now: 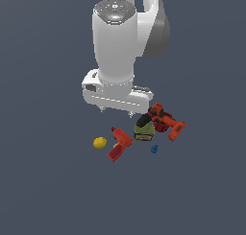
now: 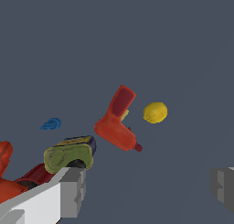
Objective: Pick up a designated object from a clutter of objects.
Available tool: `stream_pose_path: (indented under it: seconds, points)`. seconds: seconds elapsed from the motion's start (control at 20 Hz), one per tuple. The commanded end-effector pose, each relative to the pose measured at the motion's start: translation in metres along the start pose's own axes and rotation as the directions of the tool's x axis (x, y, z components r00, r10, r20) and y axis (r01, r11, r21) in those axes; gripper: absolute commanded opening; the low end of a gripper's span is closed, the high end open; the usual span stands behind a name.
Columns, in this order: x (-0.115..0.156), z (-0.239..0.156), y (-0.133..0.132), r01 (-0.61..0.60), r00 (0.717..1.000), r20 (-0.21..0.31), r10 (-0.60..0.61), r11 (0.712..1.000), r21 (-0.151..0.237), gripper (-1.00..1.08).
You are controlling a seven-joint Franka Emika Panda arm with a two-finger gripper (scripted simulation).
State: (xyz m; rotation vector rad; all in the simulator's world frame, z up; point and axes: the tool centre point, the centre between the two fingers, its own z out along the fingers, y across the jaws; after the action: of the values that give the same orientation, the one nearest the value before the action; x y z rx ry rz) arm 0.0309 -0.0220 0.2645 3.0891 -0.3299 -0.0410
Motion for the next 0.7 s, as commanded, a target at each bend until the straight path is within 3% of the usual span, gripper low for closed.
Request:
stream_pose_path:
  seconds: [0.0,0.3,0.65]
  points:
    - [0.009,0.018,-0.002,-0.055,0.998,0.007,0.055,0.998,-0.013,1.08]
    - [0.032,0.068,-0.006,-0.198,0.980,0.011,0.199,0.978,-0.061,1.08]
    - [0.053,0.127,-0.008,-0.349,0.937,-0.018,0.350,0.928,-0.130,1.08]
